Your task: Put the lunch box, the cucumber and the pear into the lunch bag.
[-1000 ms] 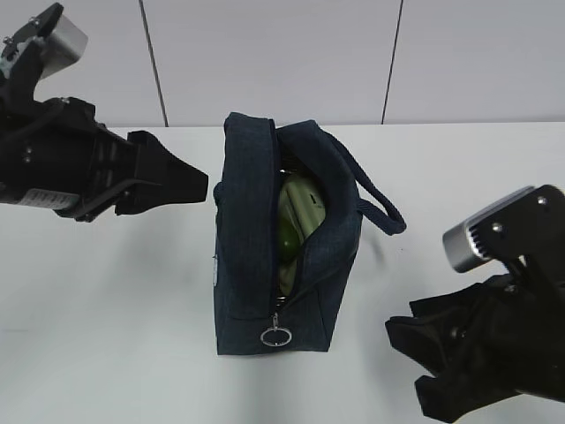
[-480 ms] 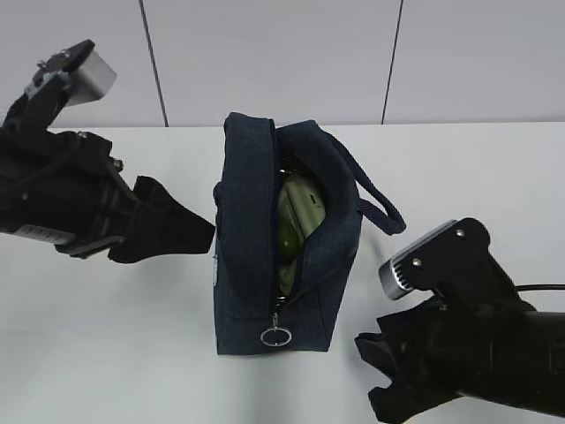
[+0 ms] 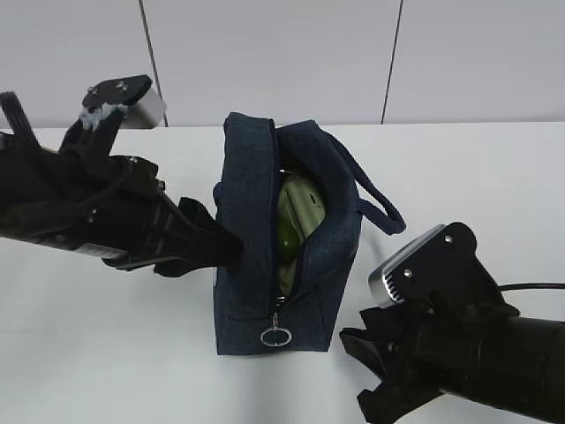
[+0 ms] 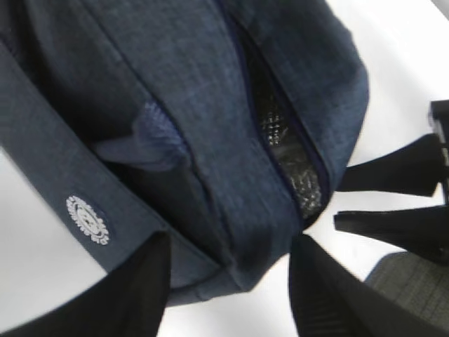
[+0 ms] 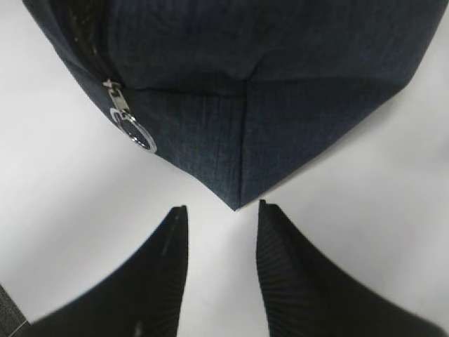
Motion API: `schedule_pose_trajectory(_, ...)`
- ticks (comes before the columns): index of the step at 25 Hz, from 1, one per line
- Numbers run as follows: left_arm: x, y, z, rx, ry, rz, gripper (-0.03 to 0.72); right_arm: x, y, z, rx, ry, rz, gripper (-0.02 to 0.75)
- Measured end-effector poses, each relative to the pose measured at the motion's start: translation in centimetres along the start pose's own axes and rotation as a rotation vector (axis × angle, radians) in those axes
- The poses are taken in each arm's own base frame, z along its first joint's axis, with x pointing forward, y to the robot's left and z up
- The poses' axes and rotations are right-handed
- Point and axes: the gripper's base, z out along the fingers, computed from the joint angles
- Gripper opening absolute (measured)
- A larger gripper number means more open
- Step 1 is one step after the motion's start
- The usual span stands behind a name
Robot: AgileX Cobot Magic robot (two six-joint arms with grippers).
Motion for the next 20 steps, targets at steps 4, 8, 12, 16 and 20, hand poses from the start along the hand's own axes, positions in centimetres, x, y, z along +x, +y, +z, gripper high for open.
schedule_pose_trajectory(4, 0.0, 0.5, 0.8, -0.024, -0.001, -0.013, 0.332, -0.2, 0.0, 0.0, -0.002, -0.019, -0.004, 0.266)
schedule_pose_trajectory(8, 0.0, 0.7, 1.2, -0.035, -0.008, -0.029, 0.332, -0.1, 0.1, 0.3, -0.016, -0.021, -0.039, 0.266)
schedule_pose_trajectory(12, -0.2, 0.7, 1.2, -0.029, -0.024, -0.067, 0.326, 0.3, 0.2, 0.7, -0.025, -0.004, -0.057, 0.265)
schedule_pose_trajectory(16, -0.2, 0.6, 1.2, -0.016, -0.027, -0.095, 0.326, 1.1, 0.2, 1.5, -0.030, 0.035, -0.064, 0.265)
schedule_pose_trajectory(20, -0.1, 0.5, 1.2, 0.000, -0.013, -0.103, 0.325, 1.3, 0.3, 1.8, -0.034, 0.038, -0.069, 0.265)
